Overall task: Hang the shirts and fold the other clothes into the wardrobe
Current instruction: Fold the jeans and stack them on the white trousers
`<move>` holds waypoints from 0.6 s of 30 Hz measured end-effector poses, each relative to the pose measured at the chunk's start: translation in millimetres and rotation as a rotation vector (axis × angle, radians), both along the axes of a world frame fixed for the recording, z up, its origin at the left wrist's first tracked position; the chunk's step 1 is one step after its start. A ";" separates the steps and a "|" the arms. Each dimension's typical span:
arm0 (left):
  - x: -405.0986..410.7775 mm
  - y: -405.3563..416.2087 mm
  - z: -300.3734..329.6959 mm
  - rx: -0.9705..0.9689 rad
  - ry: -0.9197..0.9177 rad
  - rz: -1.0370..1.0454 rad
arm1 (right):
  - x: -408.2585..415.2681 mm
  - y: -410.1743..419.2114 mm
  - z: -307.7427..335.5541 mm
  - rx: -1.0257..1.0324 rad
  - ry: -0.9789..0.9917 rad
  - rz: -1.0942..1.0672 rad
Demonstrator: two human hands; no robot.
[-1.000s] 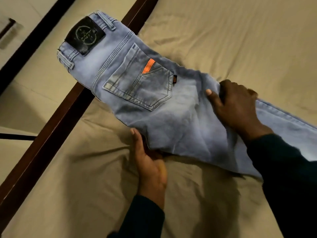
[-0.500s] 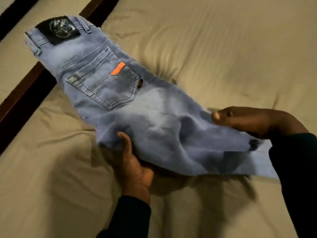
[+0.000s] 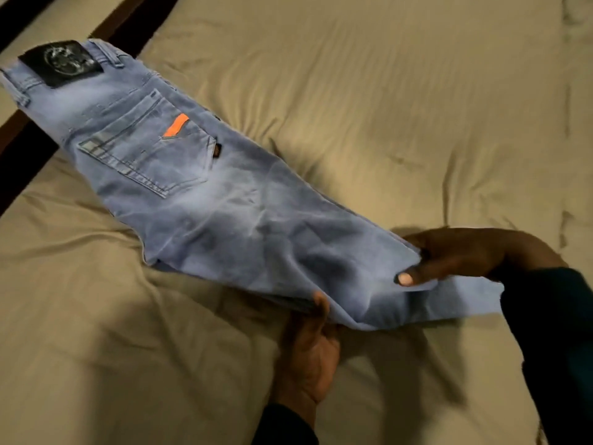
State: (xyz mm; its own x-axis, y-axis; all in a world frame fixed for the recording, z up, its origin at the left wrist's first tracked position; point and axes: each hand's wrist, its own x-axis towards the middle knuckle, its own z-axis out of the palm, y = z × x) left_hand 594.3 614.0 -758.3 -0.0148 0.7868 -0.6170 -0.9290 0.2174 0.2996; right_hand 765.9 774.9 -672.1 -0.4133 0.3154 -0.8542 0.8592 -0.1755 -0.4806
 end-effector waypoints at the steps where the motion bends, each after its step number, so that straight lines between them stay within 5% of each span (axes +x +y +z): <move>1: 3.5 -3.4 -2.3 -0.023 0.021 0.016 | 5.0 -4.8 0.2 0.040 -0.017 -0.016; 4: 22.4 -20.7 4.8 -0.019 -0.055 -0.085 | 13.3 -18.1 1.1 0.070 0.050 -0.231; 7: 51.3 -39.1 11.3 -0.045 -0.002 -0.202 | 20.0 -37.6 -1.4 0.060 0.101 -0.195; 10: 52.0 -46.8 24.4 -0.174 -0.026 -0.121 | 23.7 -52.4 -4.0 -0.104 0.071 -0.089; 13: 61.8 -65.7 32.2 -0.197 -0.129 -0.063 | 46.6 -63.7 -8.8 -0.226 0.199 -0.268; 18: 60.8 -105.7 -11.3 -0.315 0.108 -0.296 | 64.0 -105.9 -11.5 -0.141 0.073 -0.192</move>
